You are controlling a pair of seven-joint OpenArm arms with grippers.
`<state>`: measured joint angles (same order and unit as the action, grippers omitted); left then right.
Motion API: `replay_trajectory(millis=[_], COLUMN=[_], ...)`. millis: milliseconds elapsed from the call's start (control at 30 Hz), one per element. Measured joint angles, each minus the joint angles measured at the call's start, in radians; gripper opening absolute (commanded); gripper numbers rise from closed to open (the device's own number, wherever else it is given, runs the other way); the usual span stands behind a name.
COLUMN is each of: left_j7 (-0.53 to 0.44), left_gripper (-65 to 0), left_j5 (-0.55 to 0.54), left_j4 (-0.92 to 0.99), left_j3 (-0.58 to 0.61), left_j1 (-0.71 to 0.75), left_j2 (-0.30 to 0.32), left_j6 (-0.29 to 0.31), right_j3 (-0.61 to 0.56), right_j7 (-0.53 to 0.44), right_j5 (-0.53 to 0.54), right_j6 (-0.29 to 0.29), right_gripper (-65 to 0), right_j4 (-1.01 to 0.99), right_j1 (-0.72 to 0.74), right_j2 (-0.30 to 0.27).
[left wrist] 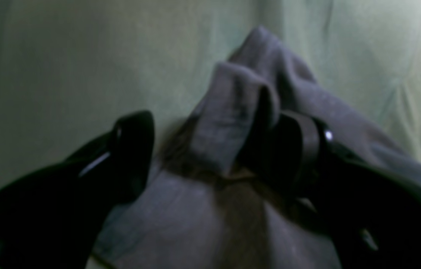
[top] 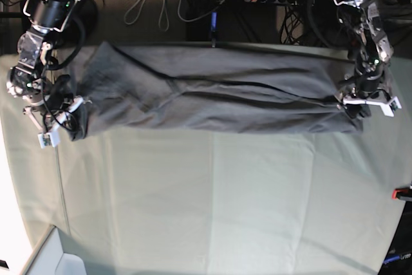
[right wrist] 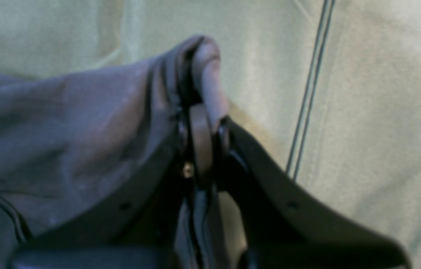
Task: Layout the t-shirt on the table in an organized manner, then fold the t-shirt properly
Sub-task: 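Hold both strip ends and tug them apart to smooth the strip, then carry the strip end held by the left gripper over toward the middle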
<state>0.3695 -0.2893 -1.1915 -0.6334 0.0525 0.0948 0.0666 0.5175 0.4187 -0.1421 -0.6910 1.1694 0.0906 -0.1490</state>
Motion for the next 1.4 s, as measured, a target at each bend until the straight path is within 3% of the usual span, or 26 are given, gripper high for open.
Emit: replay_trajectory(millis=[400, 600, 767, 867, 1100, 1233, 1333, 1400], left_j7=[-0.045, -0.055, -0.052, -0.049, 0.002, 0.006, 0.005, -0.006], left_gripper=[-20.7, -42.2, -54.0, -65.0, -64.9, -64.9, -64.9, -64.9], left_j5=[0.002, 0.004, -0.001, -0.007, 0.000, -0.001, 0.009, 0.002], left_j4=[0.065, 0.079, 0.080, 0.080, 0.019, -0.114, -0.236, -0.309], left_j3=[0.005, 0.000, 0.000, 0.002, 0.002, 0.008, 0.062, 0.127], left_j1=[-0.014, -0.014, -0.014, -0.014, -0.005, 0.039, 0.090, 0.136], left_j2=[0.002, 0.007, 0.007, 0.007, -0.005, -0.058, -0.087, -0.095], left_j6=[0.002, 0.002, 0.006, 0.009, 0.001, 0.001, -0.019, -0.002], right_j3=[-0.037, -0.036, -0.036, -0.036, -0.036, -0.036, -0.036, -0.035], right_j7=[0.000, 0.000, 0.000, 0.000, 0.001, 0.002, 0.001, 0.004], right_j5=[0.000, 0.000, 0.000, 0.000, 0.000, -0.001, 0.000, 0.000], right_j6=[0.000, 0.000, 0.000, 0.000, 0.000, 0.000, 0.000, 0.000], right_gripper=[-65.0, -65.0, -65.0, -65.0, -65.0, -65.0, -65.0, -65.0], right_j4=[0.000, 0.000, 0.000, 0.000, 0.000, 0.000, 0.000, 0.000], right_j1=[0.000, 0.000, 0.000, 0.000, 0.000, 0.000, 0.000, 0.000], right_j2=[0.002, 0.000, 0.000, 0.000, 0.000, 0.000, 0.000, 0.000])
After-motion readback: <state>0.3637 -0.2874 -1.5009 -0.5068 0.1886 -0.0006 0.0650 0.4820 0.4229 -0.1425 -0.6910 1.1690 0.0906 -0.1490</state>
